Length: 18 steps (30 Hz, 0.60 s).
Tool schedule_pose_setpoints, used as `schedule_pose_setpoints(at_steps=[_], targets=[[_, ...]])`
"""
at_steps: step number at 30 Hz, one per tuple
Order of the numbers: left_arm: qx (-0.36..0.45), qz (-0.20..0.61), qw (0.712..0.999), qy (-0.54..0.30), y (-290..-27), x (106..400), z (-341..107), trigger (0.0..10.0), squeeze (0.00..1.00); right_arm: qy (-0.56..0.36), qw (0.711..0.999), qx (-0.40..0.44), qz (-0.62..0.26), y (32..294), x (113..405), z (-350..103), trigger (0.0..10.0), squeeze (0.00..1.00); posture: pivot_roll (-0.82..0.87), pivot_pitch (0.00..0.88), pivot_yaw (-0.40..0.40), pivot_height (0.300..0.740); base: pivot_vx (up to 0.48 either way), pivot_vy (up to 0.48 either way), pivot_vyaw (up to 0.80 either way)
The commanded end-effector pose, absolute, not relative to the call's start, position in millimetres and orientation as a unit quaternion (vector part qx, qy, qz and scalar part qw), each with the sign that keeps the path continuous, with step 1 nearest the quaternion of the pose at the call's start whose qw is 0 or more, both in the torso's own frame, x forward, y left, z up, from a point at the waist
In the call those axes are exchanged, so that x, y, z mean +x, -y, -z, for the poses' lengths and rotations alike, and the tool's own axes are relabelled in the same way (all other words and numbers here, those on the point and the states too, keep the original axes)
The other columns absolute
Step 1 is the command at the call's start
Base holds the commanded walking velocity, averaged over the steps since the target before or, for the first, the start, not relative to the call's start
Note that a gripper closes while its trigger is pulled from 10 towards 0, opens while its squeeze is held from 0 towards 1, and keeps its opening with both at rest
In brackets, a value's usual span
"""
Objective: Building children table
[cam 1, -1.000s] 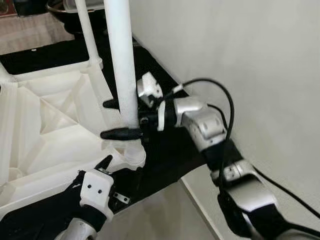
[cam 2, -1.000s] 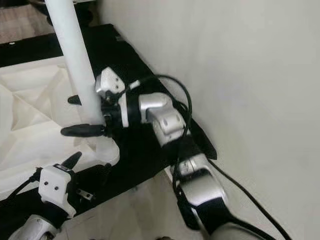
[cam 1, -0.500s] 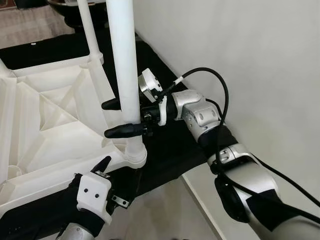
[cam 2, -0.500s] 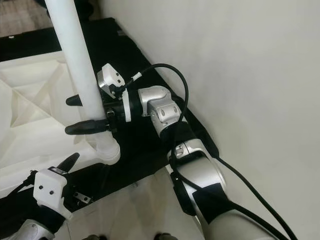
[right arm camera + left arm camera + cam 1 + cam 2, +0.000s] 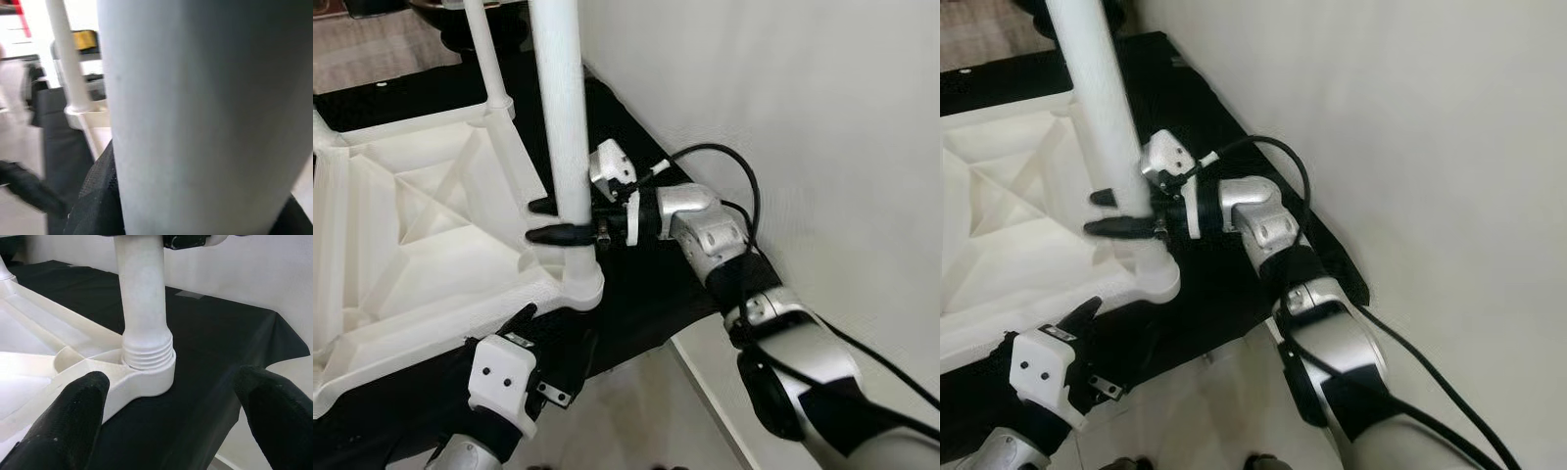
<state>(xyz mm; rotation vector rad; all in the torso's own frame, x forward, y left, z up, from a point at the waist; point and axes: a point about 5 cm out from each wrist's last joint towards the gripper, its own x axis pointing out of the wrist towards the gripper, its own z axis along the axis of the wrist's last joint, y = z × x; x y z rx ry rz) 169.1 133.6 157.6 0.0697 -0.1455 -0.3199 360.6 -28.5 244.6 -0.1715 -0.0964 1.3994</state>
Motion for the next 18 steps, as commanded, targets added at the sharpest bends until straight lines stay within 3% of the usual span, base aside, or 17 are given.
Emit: schedule_pose_setpoints(at_steps=[1, 2, 3, 4, 5, 8, 17, 18], targets=[[0.035, 0.160, 0.985, 0.062, -133.8, 168.1, -154.3, 10.0, 0.00, -0.027, 0.807, -0.101, -0.582, 39.1, 366.0, -218.7, 0.0, 0.00, 0.10, 0.214, -0.063, 0.740, 0.000, 0.000, 0.00], [0.035, 0.161, 0.984, 0.061, -133.9, 168.5, -154.1, 10.0, 0.00, -0.047, 0.858, -0.099, -0.503, 42.5, 368.3, -211.5, 0.0, 0.00, 0.10, 0.215, -0.063, 0.740, 0.000, 0.000, 0.00], [0.035, 0.161, 0.984, 0.061, -133.9, 168.5, -154.1, 10.0, 0.00, -0.047, 0.858, -0.099, -0.503, 42.5, 368.3, -211.5, 0.0, 0.00, 0.10, 0.215, -0.063, 0.740, 0.000, 0.000, 0.00], [0.036, 0.162, 0.984, 0.061, -134.4, 168.7, -154.1, 10.0, 0.00, -0.030, 0.909, -0.090, -0.406, 42.5, 353.9, -205.2, 0.0, 0.00, 0.08, 0.216, -0.051, 0.740, 0.000, 0.000, 0.00], [0.036, 0.162, 0.984, 0.060, -135.3, 169.7, -154.1, 10.0, 0.00, -0.036, 0.935, -0.068, -0.346, 42.2, 336.7, -200.8, 0.0, 0.00, 0.07, 0.221, -0.039, 0.740, 0.000, 0.000, 0.00], [0.038, 0.165, 0.984, 0.059, -136.1, 171.4, -153.3, 10.0, 0.00, -0.035, 0.951, -0.042, -0.305, 39.1, 318.7, -198.9, 0.0, 0.00, 0.06, 0.204, -0.035, 0.740, 0.000, 0.000, 0.00], [0.043, 0.160, 0.984, 0.059, -136.3, 176.3, -151.1, 10.0, 0.00, -0.033, 0.953, -0.046, -0.299, 18.5, 312.7, -209.9, 0.0, 0.00, 0.07, 0.187, -0.042, 0.740, 0.000, 0.000, 0.00], [0.044, 0.158, 0.985, 0.060, -137.1, 176.6, -151.2, 10.0, 0.00, -0.035, 0.949, -0.047, -0.310, 16.2, 311.1, -212.2, 10.0, 0.00, 0.07, 0.183, -0.042, 0.740, 0.000, 0.000, 0.00]])
